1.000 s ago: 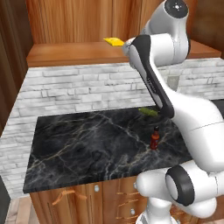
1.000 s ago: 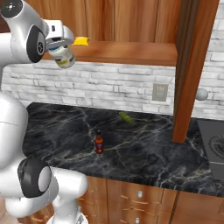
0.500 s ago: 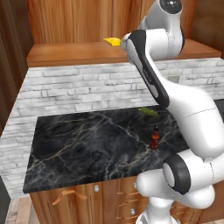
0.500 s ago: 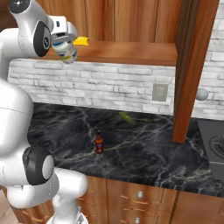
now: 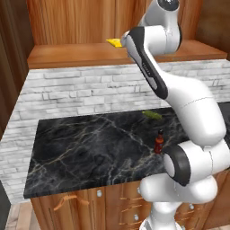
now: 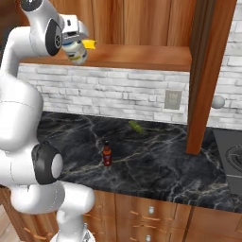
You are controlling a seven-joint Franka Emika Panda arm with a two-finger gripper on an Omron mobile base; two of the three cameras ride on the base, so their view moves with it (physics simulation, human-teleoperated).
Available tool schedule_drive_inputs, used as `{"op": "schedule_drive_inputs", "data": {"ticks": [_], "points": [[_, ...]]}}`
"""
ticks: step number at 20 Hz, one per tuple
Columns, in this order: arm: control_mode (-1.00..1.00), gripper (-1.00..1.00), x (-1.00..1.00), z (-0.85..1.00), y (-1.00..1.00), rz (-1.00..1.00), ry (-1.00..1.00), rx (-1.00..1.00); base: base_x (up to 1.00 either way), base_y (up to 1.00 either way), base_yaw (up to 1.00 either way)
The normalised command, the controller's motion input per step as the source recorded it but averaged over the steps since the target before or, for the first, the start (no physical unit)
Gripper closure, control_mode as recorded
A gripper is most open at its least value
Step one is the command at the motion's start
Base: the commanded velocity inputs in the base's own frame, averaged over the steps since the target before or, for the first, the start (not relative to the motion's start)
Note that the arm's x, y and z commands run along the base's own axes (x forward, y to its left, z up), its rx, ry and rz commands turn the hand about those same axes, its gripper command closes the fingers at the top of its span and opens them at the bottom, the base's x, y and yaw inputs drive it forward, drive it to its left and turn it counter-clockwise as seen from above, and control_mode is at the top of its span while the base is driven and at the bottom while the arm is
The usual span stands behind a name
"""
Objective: Pick the condiment bottle and mayonnaise from the counter and place them in the cabinet.
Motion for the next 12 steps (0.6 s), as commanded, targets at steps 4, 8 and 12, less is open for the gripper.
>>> {"op": "schedule_drive_inputs", "data": {"ticks": [4, 8, 12], "points": [[-1.00, 1.00, 0.57, 0.00, 0.00, 0.00, 0.10, 0.00, 0.00, 0.00, 0.00], [-1.00, 1.00, 0.46, -0.14, 0.00, 0.00, 0.05, 0.00, 0.00, 0.00, 0.00], [-1.00, 1.00, 0.35, -0.28, 0.00, 0.00, 0.00, 0.00, 0.00, 0.00, 0.00]]}}
